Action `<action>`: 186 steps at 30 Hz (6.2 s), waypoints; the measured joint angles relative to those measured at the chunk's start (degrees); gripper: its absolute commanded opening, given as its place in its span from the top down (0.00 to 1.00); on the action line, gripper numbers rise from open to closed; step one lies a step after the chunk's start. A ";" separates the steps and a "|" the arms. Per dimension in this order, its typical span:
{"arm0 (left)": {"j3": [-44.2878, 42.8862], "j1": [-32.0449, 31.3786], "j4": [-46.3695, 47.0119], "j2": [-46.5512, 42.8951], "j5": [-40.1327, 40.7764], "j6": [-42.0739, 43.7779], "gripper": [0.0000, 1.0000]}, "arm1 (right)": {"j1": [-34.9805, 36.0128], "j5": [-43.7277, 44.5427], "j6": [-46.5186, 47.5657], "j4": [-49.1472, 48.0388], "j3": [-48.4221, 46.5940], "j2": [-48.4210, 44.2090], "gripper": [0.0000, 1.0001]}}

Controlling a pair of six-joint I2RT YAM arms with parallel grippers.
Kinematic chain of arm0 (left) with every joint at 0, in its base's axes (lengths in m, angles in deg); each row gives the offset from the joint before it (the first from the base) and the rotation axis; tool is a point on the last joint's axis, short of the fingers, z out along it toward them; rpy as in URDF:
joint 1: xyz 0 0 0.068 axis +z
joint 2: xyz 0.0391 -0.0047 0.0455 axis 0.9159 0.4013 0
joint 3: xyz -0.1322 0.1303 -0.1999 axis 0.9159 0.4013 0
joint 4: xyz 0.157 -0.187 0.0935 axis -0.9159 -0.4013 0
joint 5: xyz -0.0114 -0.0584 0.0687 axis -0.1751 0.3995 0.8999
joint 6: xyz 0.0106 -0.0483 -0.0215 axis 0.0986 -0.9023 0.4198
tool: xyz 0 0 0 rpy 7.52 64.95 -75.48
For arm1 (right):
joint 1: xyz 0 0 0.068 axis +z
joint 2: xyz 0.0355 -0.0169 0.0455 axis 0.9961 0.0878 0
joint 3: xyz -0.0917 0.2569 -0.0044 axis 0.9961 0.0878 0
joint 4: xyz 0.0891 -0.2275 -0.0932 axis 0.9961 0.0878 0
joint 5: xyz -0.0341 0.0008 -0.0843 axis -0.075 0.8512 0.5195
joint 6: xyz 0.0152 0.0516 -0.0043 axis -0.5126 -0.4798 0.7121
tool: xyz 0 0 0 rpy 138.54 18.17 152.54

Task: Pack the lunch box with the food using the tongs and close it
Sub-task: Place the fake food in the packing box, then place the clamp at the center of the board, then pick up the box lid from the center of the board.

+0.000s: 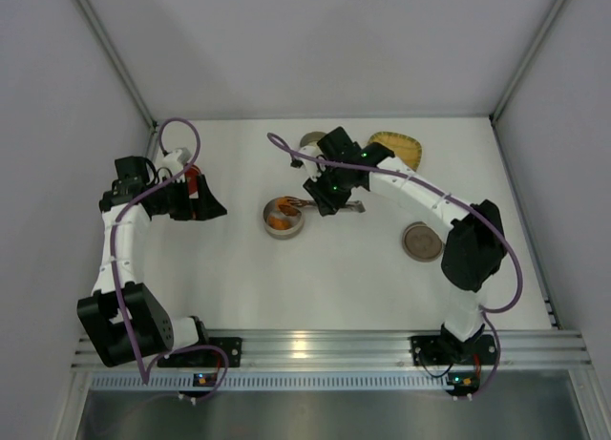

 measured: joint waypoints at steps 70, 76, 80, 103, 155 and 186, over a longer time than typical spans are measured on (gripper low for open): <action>-1.53 0.00 -1.14 0.87 1.49 0.76 0.02 | -51.04 3.52 -1.51 -18.27 15.28 4.61 0.53; -1.42 0.00 -1.14 0.87 2.54 1.38 0.02 | -51.04 3.67 0.04 -18.25 17.22 4.74 0.42; -1.42 0.00 -1.20 0.87 2.51 1.70 0.02 | -51.04 3.76 1.07 -18.49 18.23 5.46 0.32; -0.94 0.00 -3.58 0.87 2.27 5.38 0.02 | -50.64 -11.91 23.63 -3.23 18.84 -19.74 0.29; 1.55 0.00 -4.33 0.85 1.40 7.28 0.02 | -23.08 8.61 38.62 -12.63 52.78 -22.43 0.75; -0.20 -1.88 -14.84 -13.88 -28.50 30.73 0.06 | -22.21 -53.37 13.51 10.71 16.13 -22.47 1.00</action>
